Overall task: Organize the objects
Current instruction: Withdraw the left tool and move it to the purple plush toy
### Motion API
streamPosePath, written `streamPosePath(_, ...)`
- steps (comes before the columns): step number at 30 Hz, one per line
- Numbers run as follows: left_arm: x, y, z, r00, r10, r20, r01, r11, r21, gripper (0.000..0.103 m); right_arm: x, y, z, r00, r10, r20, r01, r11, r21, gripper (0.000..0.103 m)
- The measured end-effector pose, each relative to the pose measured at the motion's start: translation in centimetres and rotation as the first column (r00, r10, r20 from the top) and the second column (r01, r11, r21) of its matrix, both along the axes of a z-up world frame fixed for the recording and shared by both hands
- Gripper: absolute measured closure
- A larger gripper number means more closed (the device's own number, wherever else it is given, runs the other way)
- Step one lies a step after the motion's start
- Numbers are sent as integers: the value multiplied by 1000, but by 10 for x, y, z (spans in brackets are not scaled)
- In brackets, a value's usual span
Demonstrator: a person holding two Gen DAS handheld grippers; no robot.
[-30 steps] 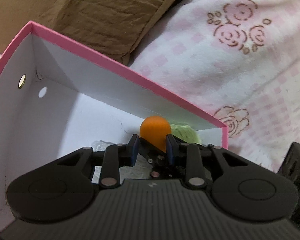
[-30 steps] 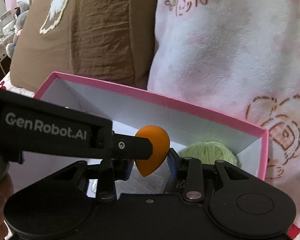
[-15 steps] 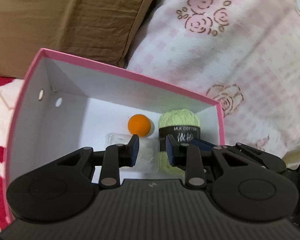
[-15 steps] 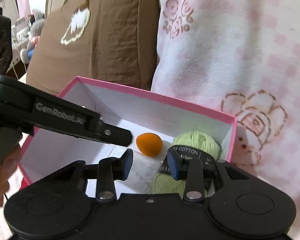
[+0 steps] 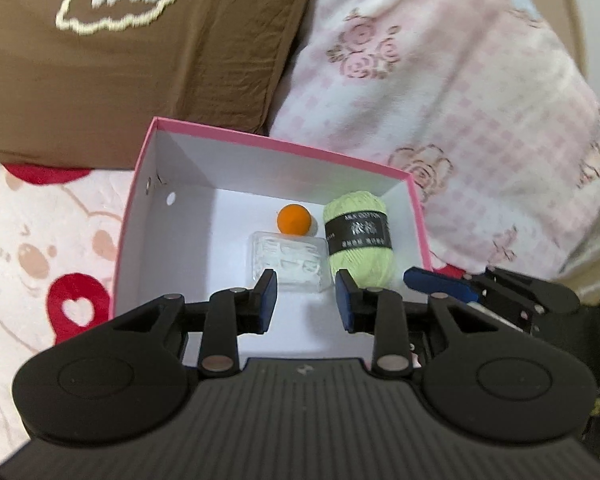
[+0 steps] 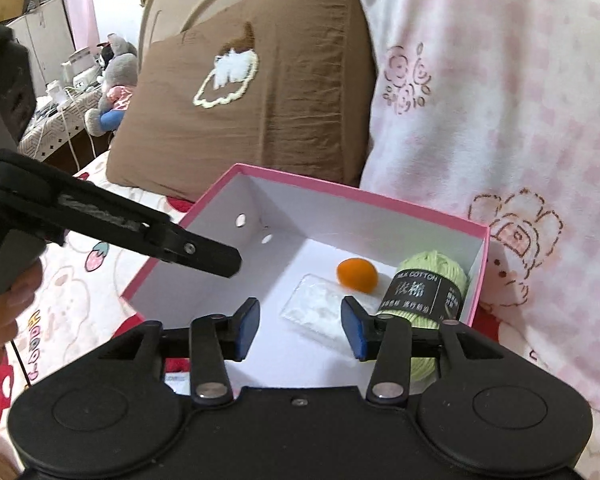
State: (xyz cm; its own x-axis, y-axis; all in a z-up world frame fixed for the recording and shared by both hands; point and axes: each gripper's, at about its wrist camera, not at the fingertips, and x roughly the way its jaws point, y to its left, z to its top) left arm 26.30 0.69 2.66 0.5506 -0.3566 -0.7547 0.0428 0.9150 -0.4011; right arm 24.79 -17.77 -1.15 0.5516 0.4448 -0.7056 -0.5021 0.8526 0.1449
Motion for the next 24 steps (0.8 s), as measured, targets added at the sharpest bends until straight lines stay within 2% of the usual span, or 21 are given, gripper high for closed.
streamPosePath(5,-27,-1,19,999,-32,26,30,998,53,62,-23,1,9,1000,-11,23,12,1000,-18,23)
streamPosePath(7,-34,-3,25,999,-44,25,42,997,66,61,-33,0,13,999,-11,31,12,1000,-26,21)
streamPosePath(12,-53,-5,38,997,-72,25,69,992,101,50,-54,-1,27,999,-9,43,10,1000,-20,17)
streamPosePath(18,-77,-3,51,995,-89,40,83,989,118,30,-80,2,43,995,-11,102,17,998,-61,7)
streamPosePath(20,-85,-2,54,995,-94,36,89,988,129,19,-87,2,47,994,-16,107,25,997,-79,7)
streamPosePath(24,-101,2,56,994,-111,15,108,983,152,10,-101,4,53,994,-19,107,28,996,-89,7)
